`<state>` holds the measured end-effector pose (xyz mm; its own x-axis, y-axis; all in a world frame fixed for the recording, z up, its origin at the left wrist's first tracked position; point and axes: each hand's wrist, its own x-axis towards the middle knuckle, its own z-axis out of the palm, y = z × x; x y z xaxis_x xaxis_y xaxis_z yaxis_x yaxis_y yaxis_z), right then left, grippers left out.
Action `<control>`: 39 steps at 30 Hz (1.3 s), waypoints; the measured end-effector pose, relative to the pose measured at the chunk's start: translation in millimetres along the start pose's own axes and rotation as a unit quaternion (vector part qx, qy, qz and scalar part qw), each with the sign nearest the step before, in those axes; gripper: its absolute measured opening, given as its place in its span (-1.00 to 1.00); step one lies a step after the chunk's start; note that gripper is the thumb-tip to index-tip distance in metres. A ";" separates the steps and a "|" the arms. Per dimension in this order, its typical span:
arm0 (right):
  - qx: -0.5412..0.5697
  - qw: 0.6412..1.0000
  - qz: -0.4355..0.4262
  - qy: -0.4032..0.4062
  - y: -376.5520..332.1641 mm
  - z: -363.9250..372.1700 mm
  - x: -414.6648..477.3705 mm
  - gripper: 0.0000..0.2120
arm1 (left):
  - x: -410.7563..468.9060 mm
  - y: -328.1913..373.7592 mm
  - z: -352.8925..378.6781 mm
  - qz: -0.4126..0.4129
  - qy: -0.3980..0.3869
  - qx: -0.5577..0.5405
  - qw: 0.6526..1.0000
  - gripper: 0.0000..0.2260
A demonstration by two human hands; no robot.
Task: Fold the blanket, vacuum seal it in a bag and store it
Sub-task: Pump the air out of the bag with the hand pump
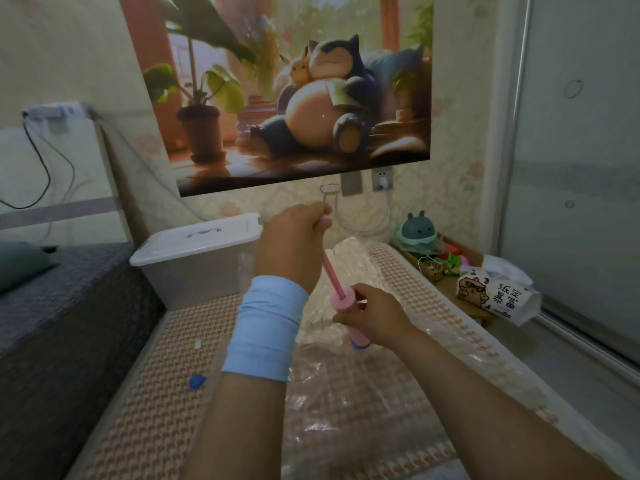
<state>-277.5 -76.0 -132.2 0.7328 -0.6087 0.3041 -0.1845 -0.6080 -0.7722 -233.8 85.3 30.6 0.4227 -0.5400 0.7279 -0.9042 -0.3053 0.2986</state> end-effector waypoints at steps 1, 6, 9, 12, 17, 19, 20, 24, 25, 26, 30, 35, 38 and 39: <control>0.001 1.000 -0.001 0.000 -0.7 0.2 0.8 -0.59 | 1.7 3.0 -4.8 0.007 0.019 -0.011 1.000 -0.78; -0.013 1.000 -0.001 -0.008 -3.2 -0.6 3.3 -0.61 | -3.0 -8.7 30.5 -0.024 -0.002 -0.041 0.999 -0.79; -0.040 0.999 -0.002 -0.009 -3.6 2.8 2.1 -0.61 | -24.2 -28.0 67.2 -0.120 -0.177 -0.102 0.972 -0.79; -0.049 0.999 -0.007 -0.001 -2.5 6.3 -0.5 -0.64 | -31.9 -34.0 79.0 -0.116 -0.241 -0.052 0.962 -0.78; -0.004 1.000 0.002 0.001 0.3 -2.5 1.6 -0.59 | -0.5 -4.1 19.2 -0.034 -0.072 -0.034 0.996 -0.77; 0.002 1.000 0.002 0.002 0.6 -2.4 2.4 -0.59 | 3.8 4.7 -2.0 0.005 0.007 -0.022 1.000 -0.78; 0.001 1.000 0.002 0.001 0.6 -1.5 2.7 -0.59 | 4.0 5.2 -4.1 0.017 0.031 -0.026 0.999 -0.78; -0.006 1.000 0.002 -0.002 -0.3 2.5 4.2 -0.58 | -1.8 -9.1 24.0 0.004 0.040 -0.059 0.997 -0.79; -0.010 1.000 0.002 -0.003 -1.1 3.3 4.2 -0.57 | -5.6 -17.2 37.9 -0.017 0.002 -0.072 0.997 -0.80; -0.019 1.000 0.001 -0.002 -2.1 4.0 4.0 -0.59 | -11.1 -26.4 53.5 -0.049 -0.057 -0.091 0.993 -0.80; -0.050 0.999 0.001 0.002 -4.2 7.0 1.3 -0.62 | -38.7 -51.1 102.2 -0.141 -0.222 -0.153 0.953 -0.78; -0.016 1.000 0.018 -0.004 -1.9 -1.8 3.1 -0.61 | -32.7 -53.3 108.2 -0.171 -0.191 -0.297 0.920 -0.73; 0.031 0.999 0.025 -0.017 -2.3 -7.5 0.2 -0.57 | -36.5 -54.1 110.9 -0.261 -0.143 -0.410 0.862 -0.57; 0.038 0.999 0.024 -0.022 -2.0 -9.3 -0.2 -0.57 | -36.4 -51.5 110.0 -0.279 -0.146 -0.452 0.835 -0.55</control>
<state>-283.3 -79.5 -125.5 0.7521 -0.6129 0.2423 -0.1712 -0.5367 -0.8263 -195.9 34.3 -79.2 0.6705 -0.7202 0.1781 -0.1824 0.0727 0.9805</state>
